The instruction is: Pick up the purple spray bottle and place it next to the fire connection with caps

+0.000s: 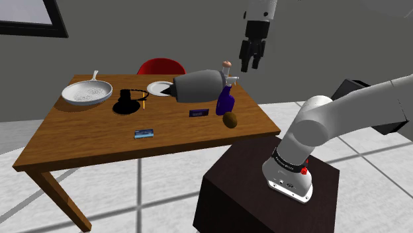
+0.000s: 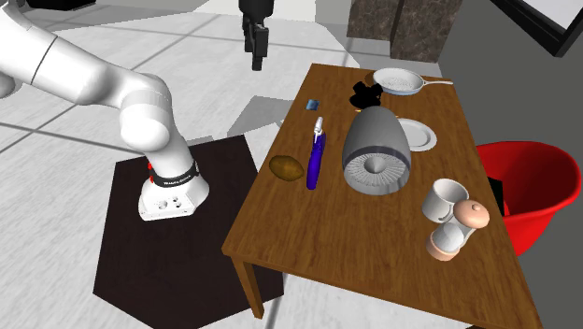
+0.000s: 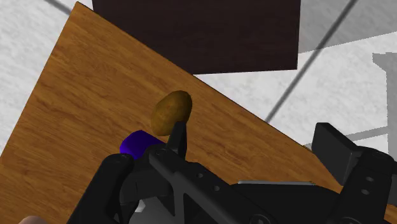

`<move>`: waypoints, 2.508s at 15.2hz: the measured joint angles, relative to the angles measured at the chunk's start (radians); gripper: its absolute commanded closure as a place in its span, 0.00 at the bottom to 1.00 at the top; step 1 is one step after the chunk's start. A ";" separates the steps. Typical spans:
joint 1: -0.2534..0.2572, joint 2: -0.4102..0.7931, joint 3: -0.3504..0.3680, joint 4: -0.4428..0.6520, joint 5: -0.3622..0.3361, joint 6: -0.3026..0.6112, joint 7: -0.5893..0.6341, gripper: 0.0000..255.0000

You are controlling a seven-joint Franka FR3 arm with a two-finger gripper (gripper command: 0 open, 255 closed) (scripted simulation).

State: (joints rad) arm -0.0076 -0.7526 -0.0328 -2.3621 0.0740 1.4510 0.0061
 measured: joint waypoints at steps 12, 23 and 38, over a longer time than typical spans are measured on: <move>0.022 -0.187 -0.345 -0.348 -0.170 0.392 -0.569 0.00; 0.330 0.037 -0.961 -0.341 -0.196 0.840 -1.300 0.00; 0.689 0.141 -1.309 -0.312 -0.118 1.057 -1.546 0.00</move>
State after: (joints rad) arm 0.6811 -0.6116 -1.3417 -2.6743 -0.0437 2.5080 -1.5396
